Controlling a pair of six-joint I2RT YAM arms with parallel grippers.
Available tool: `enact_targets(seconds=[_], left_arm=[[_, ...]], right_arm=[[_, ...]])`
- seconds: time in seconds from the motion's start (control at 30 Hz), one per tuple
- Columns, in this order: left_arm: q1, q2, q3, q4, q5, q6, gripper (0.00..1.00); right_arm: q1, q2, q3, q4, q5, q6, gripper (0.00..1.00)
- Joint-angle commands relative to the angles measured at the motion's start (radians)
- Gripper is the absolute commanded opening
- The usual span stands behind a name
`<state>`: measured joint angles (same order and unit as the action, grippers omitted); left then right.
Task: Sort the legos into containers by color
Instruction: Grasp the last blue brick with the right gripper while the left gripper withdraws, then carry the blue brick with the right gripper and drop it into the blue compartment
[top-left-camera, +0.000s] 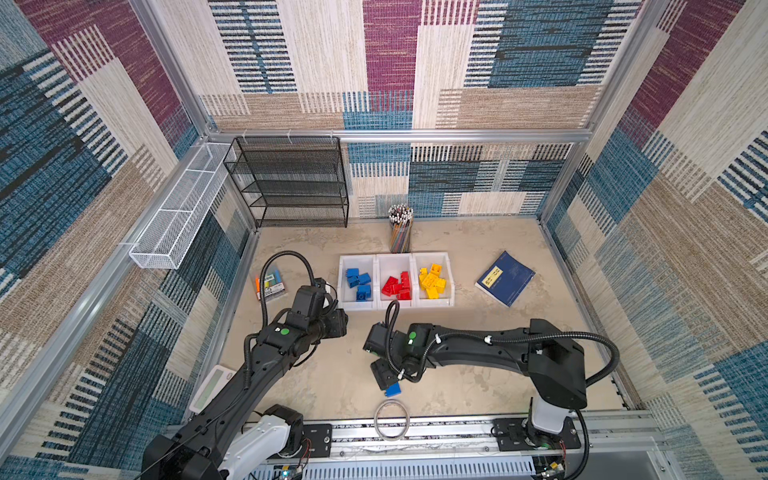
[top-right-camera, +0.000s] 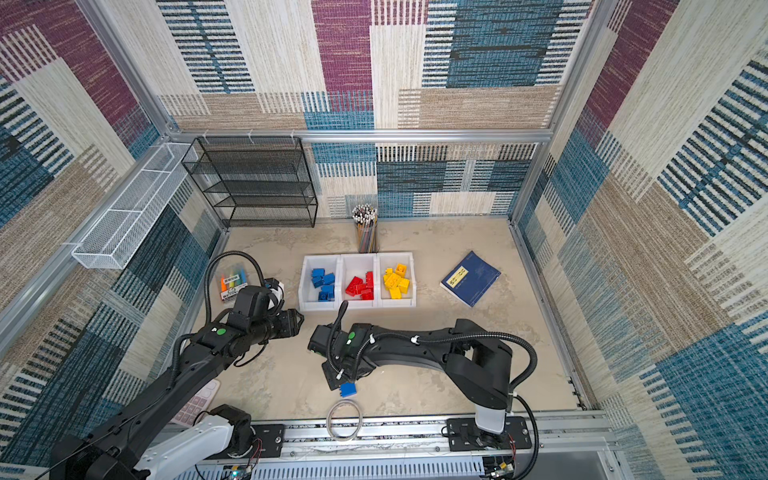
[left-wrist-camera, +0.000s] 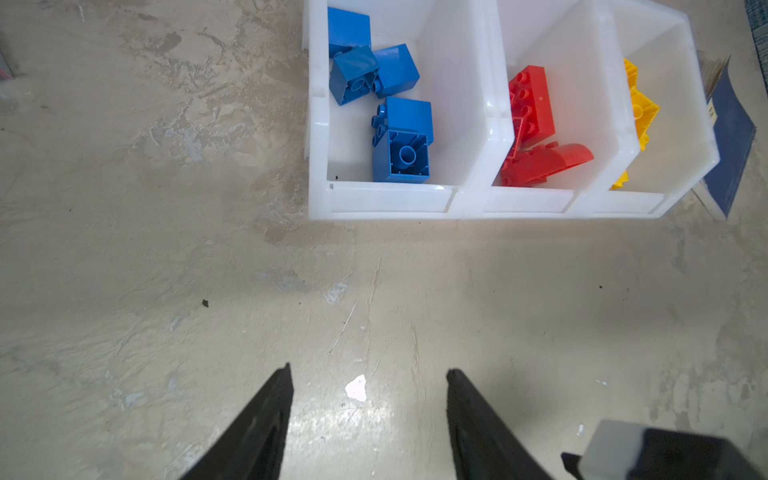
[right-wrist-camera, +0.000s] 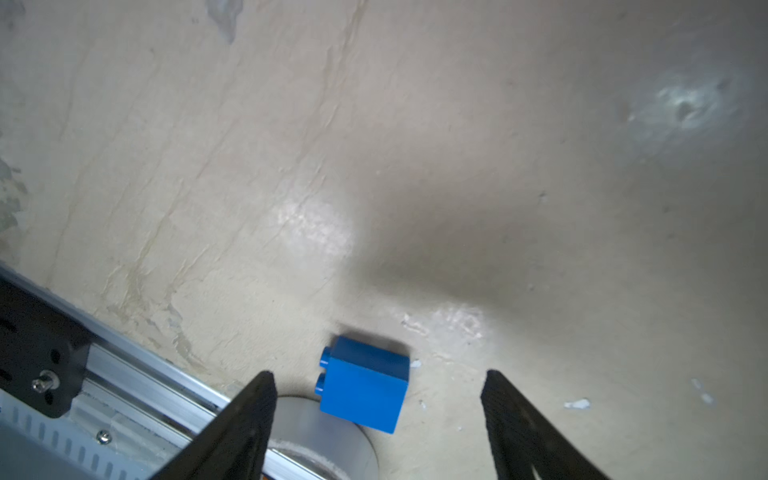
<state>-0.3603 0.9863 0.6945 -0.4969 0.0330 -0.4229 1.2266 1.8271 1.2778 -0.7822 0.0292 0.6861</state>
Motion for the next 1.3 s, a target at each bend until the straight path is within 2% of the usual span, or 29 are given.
enact_targets(seconds=[0.0,0.2,0.83,0.97,1.13,1.27], left_arm=[[0.000,-0.017,-0.019,0.017,0.010,-0.025,0.62],[0.000,-0.047,-0.055,0.022,0.017,-0.039,0.62],[0.000,-0.062,-0.081,0.021,0.034,-0.034,0.62],[0.001,-0.058,-0.081,0.021,0.035,-0.035,0.62],[0.000,-0.064,-0.083,0.020,0.031,-0.036,0.62],[0.000,-0.057,-0.089,0.021,0.045,-0.045,0.62]], right_arm=[[0.021,0.021,0.012,-0.025,-0.019,0.042,0.79],[0.039,0.040,0.011,-0.033,-0.021,0.078,0.73],[0.043,0.130,0.070,-0.078,0.040,0.105,0.44],[0.043,0.135,0.083,-0.095,0.061,0.098,0.41],[0.027,0.116,0.121,-0.098,0.104,0.047,0.40],[-0.068,0.088,0.195,-0.084,0.145,-0.062,0.40]])
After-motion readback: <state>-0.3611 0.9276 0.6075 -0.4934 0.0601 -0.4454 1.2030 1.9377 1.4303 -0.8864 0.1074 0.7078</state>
